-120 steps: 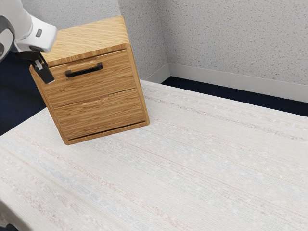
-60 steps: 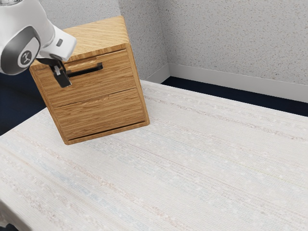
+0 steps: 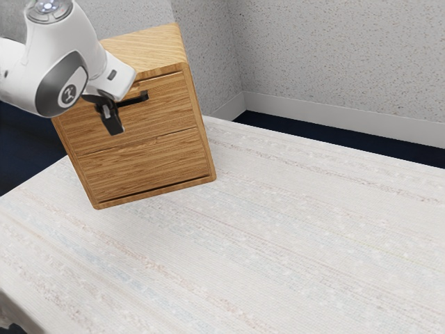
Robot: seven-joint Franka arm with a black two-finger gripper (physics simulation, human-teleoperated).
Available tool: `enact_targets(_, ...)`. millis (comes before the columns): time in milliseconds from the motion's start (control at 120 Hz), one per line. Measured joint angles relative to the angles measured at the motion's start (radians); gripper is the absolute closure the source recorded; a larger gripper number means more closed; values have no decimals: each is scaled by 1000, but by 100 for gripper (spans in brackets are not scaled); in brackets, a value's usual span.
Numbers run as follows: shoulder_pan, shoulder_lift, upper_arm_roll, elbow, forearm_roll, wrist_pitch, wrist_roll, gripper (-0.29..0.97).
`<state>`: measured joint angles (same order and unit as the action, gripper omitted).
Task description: Pull the drawer handle with one arm to open the drawer
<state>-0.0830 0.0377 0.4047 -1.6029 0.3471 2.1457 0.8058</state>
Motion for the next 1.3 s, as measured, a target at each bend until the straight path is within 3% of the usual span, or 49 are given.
enact_targets(550,18,76,-2,30,-65,20,44,0)
enact_targets(1300,-41,-176,-21,-198,-59,7,69,3)
